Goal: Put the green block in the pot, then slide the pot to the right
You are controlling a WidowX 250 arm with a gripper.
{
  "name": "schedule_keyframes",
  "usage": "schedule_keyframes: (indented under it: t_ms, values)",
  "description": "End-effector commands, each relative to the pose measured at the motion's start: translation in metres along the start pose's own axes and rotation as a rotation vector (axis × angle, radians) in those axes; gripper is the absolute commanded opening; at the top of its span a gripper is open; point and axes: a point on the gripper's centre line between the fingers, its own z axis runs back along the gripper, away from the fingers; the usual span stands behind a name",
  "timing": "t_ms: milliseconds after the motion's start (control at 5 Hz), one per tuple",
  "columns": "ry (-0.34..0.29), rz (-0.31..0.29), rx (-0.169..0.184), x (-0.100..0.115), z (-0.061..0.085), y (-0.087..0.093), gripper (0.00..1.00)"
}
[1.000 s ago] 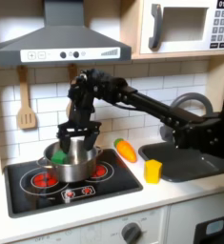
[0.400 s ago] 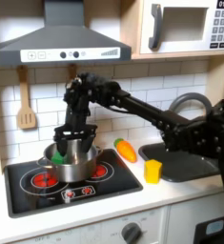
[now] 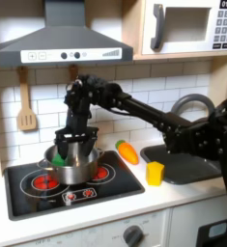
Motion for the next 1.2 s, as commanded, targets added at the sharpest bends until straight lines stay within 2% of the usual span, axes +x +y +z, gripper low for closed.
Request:
schedule_keyframes:
  t_ms: [0, 400, 1000]
  values:
    - [0.022, 0.0, 0.003, -0.003, -0.007, 0.001, 1.0]
    - [0.04, -0.005, -0.005, -0.005, -0.012, -0.001, 1.0]
    - [0.053, -0.066, -0.025, -0.015, -0.011, -0.025, 1.0]
